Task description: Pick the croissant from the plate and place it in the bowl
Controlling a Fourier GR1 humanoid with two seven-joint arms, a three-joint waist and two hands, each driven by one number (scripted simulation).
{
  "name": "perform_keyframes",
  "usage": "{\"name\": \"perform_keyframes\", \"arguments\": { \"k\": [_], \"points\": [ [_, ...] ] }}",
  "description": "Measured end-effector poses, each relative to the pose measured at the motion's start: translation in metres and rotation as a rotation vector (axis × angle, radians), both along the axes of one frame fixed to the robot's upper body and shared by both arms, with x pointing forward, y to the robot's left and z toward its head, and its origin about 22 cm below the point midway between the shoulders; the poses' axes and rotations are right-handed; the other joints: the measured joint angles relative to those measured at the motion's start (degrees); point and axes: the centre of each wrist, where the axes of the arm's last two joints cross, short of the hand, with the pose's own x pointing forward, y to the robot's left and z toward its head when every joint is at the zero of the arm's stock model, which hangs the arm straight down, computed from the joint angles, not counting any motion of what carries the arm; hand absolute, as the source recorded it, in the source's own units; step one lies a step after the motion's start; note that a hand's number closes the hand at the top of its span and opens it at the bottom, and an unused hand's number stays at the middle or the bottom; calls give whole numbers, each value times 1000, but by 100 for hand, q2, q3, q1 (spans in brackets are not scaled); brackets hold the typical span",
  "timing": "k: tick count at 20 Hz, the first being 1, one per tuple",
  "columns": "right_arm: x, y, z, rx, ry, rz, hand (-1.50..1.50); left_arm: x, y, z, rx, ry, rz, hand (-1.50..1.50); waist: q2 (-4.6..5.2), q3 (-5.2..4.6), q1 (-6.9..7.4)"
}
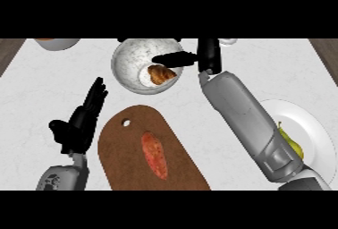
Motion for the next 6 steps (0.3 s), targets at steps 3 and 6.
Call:
{"name": "perform_keyframes", "arguments": {
  "k": [3,6],
  "points": [
    [-12,-7,-8,10,1,35,-150,-4,1,-5,-2,0,-4,0,2,-1,4],
    [-28,-20,-16,10,8,55,-150,-7,7,-6,2,0,-2,0,1,-2,0]
  ]
}}
